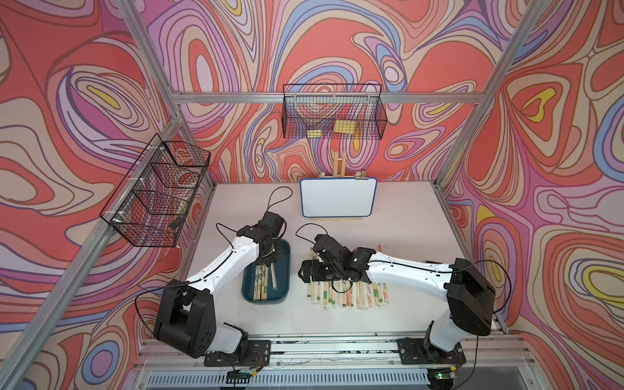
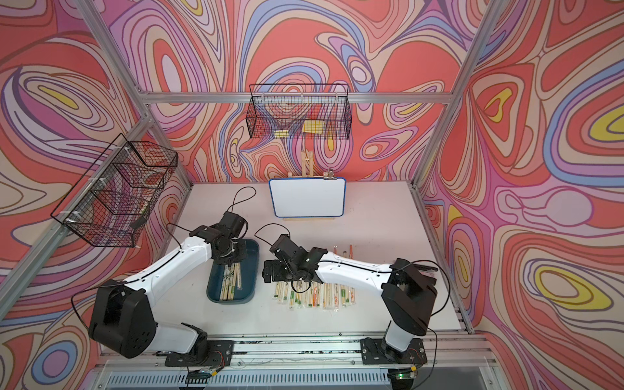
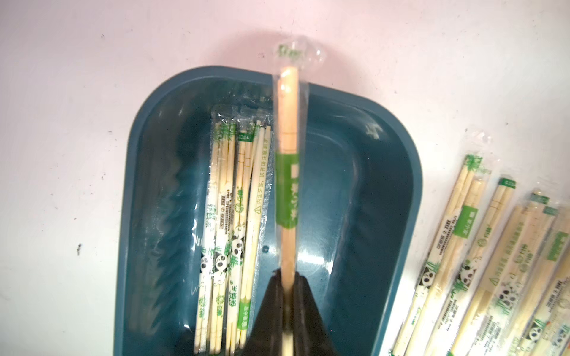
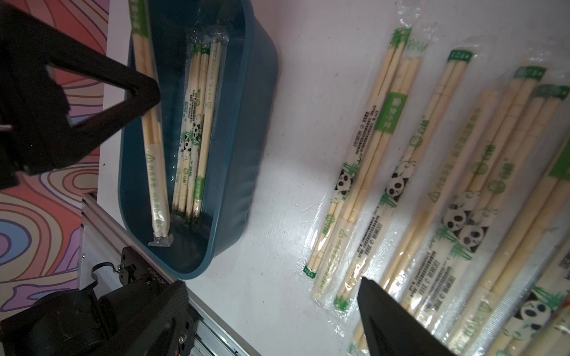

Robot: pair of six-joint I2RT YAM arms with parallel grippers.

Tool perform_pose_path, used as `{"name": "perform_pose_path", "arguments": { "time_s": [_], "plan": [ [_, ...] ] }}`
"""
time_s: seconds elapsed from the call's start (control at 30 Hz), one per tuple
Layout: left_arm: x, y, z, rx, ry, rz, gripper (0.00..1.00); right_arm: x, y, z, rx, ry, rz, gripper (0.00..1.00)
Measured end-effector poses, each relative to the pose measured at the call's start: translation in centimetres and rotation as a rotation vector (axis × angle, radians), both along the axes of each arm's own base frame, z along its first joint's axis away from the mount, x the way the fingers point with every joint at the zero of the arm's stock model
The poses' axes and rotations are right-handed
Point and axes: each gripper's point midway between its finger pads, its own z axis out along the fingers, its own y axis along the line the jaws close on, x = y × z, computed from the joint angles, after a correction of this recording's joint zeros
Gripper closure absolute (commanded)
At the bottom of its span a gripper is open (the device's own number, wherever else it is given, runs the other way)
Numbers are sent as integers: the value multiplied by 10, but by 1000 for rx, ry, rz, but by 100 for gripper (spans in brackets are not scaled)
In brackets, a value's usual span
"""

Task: Take the paired disposable chopsticks out of the storage box
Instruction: Pick up the paired disposable chopsticks from the storage box, then place the paired disposable chopsticks at the center of the board.

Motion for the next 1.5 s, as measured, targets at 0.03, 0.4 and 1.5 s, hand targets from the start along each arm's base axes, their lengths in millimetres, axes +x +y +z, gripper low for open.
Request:
{"name": "perform_pose_path", "arguments": {
  "time_s": [0.03, 0.4, 1.5],
  "plan": [
    [0, 0, 3, 0, -2, -1, 100, 0, 0, 0, 0, 0, 0, 8],
    [5, -12, 33, -69, -51, -27, 100, -6, -13, -2, 2, -2, -16, 6],
    [-7, -124, -47, -138, 111, -249, 99, -29, -65, -21, -19, 28, -123, 6]
  ]
}}
